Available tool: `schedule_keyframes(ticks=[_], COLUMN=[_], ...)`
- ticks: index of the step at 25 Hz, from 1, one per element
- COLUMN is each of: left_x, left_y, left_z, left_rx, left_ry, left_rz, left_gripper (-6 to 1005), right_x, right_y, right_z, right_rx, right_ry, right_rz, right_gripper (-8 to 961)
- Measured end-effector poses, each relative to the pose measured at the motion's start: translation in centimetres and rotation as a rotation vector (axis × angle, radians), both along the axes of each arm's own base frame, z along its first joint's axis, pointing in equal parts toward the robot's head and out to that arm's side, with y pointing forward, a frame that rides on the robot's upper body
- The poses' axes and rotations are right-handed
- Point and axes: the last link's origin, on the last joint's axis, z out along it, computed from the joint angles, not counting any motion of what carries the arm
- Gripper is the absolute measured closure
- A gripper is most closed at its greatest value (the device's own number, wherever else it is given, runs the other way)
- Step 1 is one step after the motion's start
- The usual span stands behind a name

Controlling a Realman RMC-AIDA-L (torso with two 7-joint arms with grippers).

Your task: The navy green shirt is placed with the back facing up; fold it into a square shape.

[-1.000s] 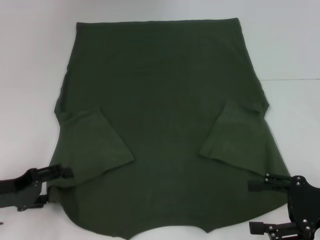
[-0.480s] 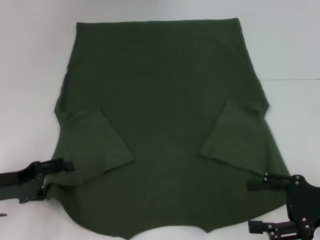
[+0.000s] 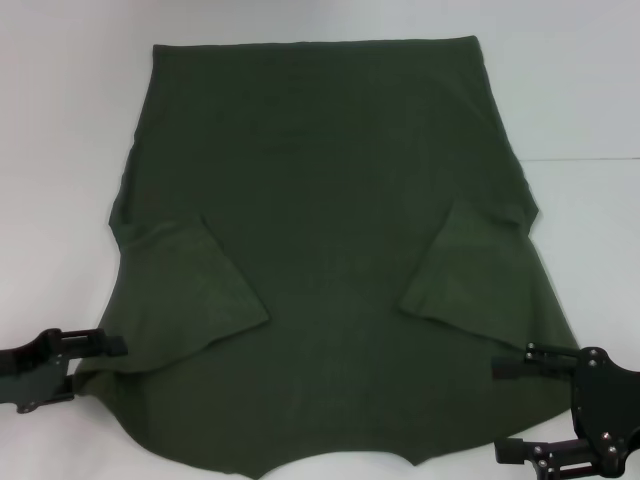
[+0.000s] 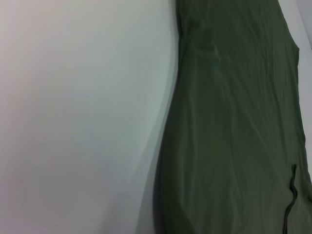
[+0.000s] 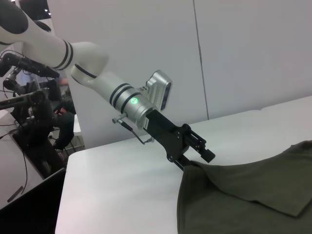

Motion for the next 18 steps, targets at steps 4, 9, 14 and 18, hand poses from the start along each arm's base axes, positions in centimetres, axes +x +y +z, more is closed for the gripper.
schedule_keyframes(ticks=[4,9,14,18], left_x=[-0.14,-0.11,-0.04,-0.28], left_y=[0.02,0.17,0.27,0.25], left_z=[0.32,0.27,0.27,0.23], left_rx=[0.008,0.008,0.008,0.0], left_ry=[0.005,0.01,0.01,0.032], left_rz=[0.004,0.003,0.004,0.008], left_gripper=[309,451,573,571], right_x=[-0.01,-0.02,-0.06,-0.15], right_y=[0.05,0.08,0.13,0.18], right_z=[-0.01,-0.01,-0.01,-0.04], right_rx=[0.001,0.001,0.001,0.001], right_ry=[-0.002,-0.002,-0.001,0.0], right_rz=[0.0,-0.001,0.0,0.003], right_gripper=[24,24,24,24])
